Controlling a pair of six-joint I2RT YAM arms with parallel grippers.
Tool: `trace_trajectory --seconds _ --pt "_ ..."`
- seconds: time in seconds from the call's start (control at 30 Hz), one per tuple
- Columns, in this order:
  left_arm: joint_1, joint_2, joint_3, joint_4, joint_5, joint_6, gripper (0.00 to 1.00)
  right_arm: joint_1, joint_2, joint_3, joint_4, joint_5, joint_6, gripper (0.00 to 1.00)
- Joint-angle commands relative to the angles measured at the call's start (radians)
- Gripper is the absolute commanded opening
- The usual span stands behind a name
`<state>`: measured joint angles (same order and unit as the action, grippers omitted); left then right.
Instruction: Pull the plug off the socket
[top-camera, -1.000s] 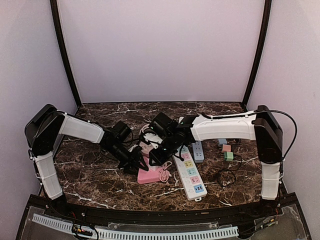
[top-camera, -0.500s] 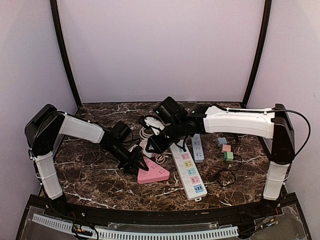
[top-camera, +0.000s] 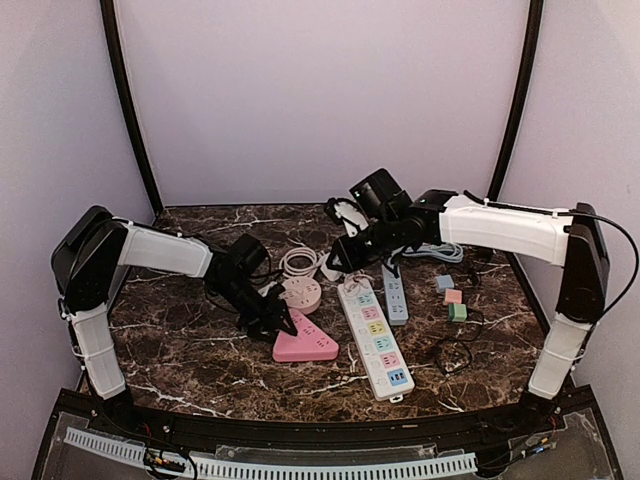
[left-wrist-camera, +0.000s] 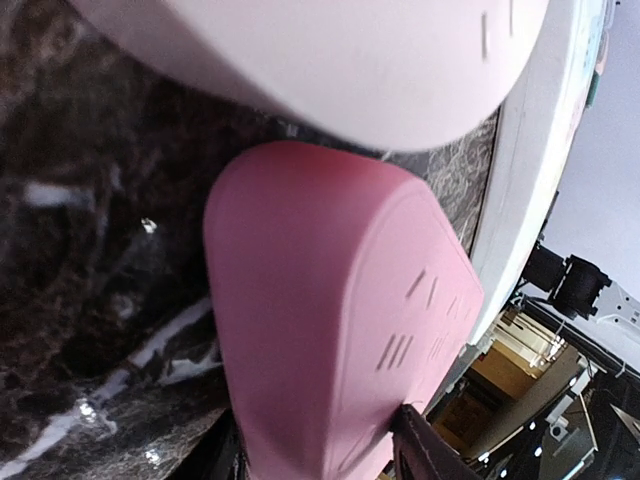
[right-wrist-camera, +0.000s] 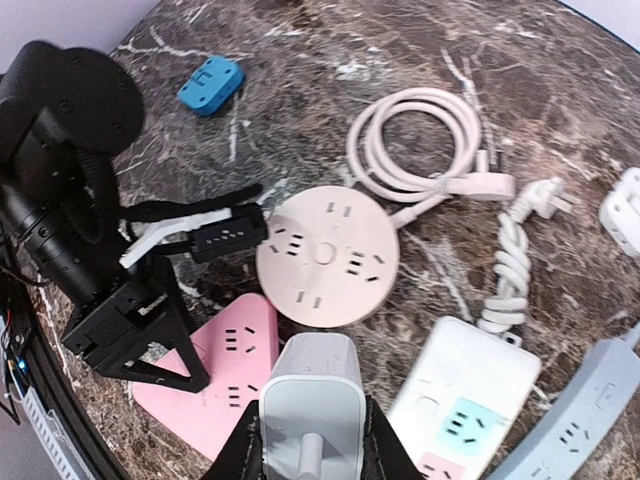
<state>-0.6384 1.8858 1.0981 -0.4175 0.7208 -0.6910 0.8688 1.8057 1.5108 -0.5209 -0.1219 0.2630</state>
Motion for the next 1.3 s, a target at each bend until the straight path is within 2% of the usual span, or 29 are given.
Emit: trace_trajectory --seconds 0.0,0.3,0.57,0.8,0.97,1.27 --pt "-0.004 0.006 0.064 -0.120 -0.156 0.032 0.49 -0.084 -0.109 -0.072 0.039 0.041 0.056 0.11" --pt "-0.004 -0.026 0.142 -0.136 -0.176 0.047 0.52 -0.276 -0.261 -0.259 0.135 -0.001 0.132 0.12" --pt "-0.004 -0.061 0.145 -0.134 -0.205 0.060 0.54 -0.484 -0.277 -0.325 0.245 -0.061 0.182 0.14" --pt "-0.004 -0.085 0.165 -0.114 -0.212 0.063 0.54 -0.674 -0.145 -0.233 0.335 -0.109 0.233 0.14" --pt "-0.004 -0.106 0.162 -0.096 -0.211 0.054 0.53 -0.801 -0.025 -0.174 0.452 -0.242 0.304 0.15" --pt "-0.004 -0.138 0.132 -0.064 -0.211 0.030 0.53 -0.954 0.210 0.015 0.504 -0.354 0.401 0.15"
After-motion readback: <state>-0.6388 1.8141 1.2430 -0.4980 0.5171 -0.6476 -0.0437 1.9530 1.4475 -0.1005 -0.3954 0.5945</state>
